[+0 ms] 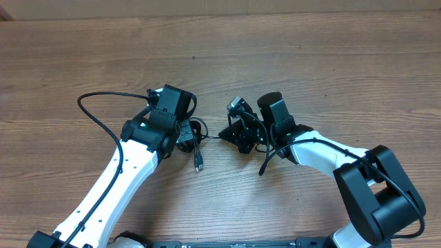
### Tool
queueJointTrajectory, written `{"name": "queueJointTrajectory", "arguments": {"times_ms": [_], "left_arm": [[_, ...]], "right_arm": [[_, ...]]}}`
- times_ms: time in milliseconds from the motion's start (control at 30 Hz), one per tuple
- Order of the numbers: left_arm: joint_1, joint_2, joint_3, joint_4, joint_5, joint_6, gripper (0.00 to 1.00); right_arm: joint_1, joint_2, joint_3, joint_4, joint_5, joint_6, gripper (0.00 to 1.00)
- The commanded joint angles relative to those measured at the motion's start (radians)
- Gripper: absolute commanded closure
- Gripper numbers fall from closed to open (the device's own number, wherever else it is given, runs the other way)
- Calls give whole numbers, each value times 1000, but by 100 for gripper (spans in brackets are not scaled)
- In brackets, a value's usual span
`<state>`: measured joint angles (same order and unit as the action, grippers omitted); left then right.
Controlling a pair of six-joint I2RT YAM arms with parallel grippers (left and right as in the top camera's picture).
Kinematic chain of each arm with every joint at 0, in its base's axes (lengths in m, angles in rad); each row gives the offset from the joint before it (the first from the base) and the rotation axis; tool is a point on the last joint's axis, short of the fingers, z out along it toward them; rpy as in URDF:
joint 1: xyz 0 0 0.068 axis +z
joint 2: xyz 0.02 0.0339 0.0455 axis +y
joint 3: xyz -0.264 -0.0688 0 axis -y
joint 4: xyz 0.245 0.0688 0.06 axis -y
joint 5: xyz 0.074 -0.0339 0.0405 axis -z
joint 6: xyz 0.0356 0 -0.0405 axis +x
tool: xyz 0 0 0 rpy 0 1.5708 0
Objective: Untangle cables
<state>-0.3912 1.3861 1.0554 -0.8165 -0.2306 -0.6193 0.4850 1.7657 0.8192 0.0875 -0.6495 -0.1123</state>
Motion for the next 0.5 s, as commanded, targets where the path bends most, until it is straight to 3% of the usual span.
{"name": "queueJointTrajectory", "arguments": {"times_ms": [0,67,100,167,267,467], "left_arm": [[6,0,0,-2,-58,-43,95],[6,0,0,-3,-58,-43,95],[6,0,0,-3,-58,-43,95],[6,0,0,-3,-57,-42,96],[6,0,0,-5,-57,-38,96],[6,0,0,-13,-57,7,96]], "right_arm": [[-3,10,5,4,16,17,96],[-3,10,5,3,50,56,94],[-3,10,5,4,67,76,87],[-3,10,5,4,77,88,69],[-3,10,5,3,77,90,30],[-3,10,5,3,72,90,28]]}}
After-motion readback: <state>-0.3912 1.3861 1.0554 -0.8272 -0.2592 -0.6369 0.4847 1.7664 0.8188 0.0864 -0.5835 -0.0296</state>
